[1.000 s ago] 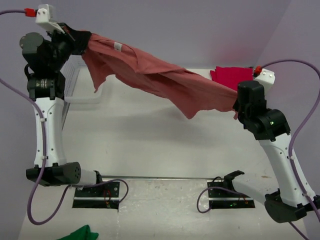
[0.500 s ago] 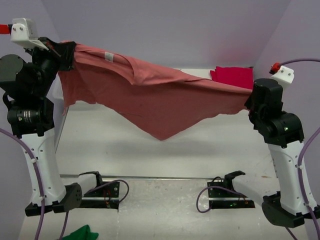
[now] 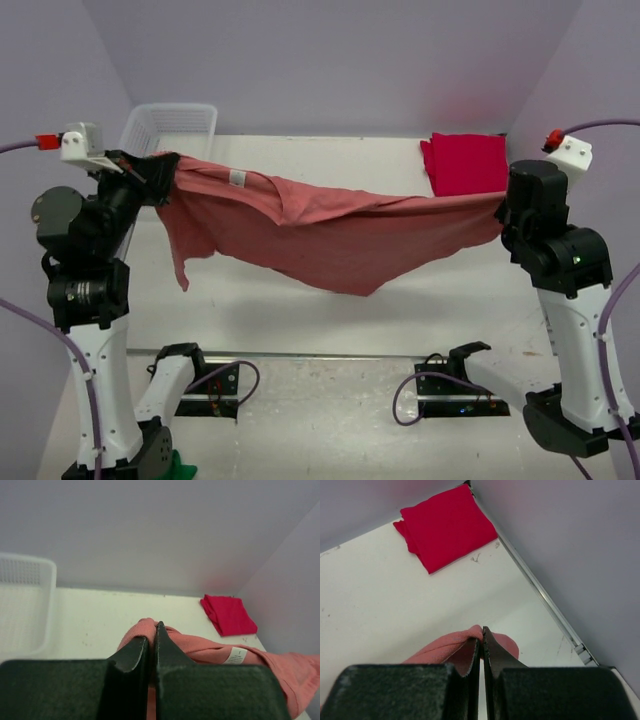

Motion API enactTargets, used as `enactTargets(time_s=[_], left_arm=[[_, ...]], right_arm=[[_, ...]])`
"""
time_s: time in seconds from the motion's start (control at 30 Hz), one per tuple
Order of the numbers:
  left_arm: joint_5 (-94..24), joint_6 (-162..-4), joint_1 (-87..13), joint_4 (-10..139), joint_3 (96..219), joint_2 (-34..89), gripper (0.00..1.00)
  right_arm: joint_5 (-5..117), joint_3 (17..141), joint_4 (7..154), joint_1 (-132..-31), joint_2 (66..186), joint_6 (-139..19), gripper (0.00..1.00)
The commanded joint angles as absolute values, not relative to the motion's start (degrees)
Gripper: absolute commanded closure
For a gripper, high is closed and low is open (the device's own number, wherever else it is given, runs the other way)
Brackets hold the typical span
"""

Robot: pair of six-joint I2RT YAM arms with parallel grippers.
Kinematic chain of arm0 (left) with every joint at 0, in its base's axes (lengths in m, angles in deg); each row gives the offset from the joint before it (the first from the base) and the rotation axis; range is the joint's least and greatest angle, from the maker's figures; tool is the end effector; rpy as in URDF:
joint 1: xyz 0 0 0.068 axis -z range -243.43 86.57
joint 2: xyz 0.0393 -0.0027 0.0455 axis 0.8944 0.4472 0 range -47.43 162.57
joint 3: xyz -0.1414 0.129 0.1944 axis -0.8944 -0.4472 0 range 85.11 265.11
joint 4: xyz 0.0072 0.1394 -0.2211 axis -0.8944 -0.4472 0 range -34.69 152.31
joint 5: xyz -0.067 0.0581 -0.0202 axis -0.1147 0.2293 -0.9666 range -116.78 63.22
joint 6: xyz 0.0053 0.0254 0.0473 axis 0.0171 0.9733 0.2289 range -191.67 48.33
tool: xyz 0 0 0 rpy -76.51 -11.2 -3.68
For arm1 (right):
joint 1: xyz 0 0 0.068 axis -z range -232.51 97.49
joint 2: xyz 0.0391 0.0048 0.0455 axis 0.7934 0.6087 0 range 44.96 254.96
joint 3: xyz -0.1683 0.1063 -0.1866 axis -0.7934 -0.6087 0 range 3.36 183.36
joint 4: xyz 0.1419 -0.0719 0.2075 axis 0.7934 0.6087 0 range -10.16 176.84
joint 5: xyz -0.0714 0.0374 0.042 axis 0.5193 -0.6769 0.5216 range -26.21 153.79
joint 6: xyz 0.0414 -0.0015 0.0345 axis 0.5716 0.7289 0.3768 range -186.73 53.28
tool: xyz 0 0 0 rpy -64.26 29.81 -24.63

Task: Fold and stack the t-shirts
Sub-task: Flatten out the tshirt

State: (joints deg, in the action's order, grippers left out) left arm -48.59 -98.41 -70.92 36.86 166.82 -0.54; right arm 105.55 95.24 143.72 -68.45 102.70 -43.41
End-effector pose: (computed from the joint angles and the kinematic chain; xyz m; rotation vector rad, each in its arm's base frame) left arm 0.1129 0.0015 0.5128 -0.1086 1.4375 -0.5439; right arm 0.1367 0.0145 0.4740 0.5467 1.8854 -0.3149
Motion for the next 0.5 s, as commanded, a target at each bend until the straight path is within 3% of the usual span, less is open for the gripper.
enactTargets(time_s=[0.0,0.47], left_arm=[[-50.2,-101.1,-71.6,40.7,160.2,1.8,1.00],[-69.8,-111.2,-68.6,54.2,149.3,-4.4,1.00]], right_arm=[[110.2,97.9,144.6,-67.9,105.7,-42.1,1.00],[117.0,114.4,146.2,-67.9,102.9,-45.7,1.00]])
